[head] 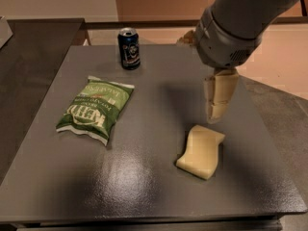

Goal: Pick green jalapeno chip bag

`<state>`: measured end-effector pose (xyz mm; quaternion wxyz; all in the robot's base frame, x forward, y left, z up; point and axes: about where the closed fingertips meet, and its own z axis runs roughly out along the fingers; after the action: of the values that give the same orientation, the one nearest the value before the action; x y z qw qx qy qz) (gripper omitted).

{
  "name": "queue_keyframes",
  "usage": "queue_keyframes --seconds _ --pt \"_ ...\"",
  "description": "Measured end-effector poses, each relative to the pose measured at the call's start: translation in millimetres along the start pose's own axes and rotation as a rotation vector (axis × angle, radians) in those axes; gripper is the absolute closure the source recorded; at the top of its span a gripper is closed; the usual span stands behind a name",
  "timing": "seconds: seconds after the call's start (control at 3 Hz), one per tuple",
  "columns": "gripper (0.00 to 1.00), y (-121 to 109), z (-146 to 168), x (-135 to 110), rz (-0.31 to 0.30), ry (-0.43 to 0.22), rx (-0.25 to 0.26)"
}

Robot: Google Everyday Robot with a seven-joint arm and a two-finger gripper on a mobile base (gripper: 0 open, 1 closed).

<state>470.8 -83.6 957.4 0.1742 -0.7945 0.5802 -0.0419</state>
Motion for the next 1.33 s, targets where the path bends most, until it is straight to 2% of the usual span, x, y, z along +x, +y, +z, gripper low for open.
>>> queue_keyframes --seconds 0.67,1.0,1.33 --pt "0.0 -26.4 37.9 -56.4 -0.266 -0.038 -0.002" --pt "0.0 -42.9 54.1 -87.4 -0.364 -0.068 -0.031" --pt "0.0 -58.9 71.8 -114.7 -0.425 -0.097 -0.073"
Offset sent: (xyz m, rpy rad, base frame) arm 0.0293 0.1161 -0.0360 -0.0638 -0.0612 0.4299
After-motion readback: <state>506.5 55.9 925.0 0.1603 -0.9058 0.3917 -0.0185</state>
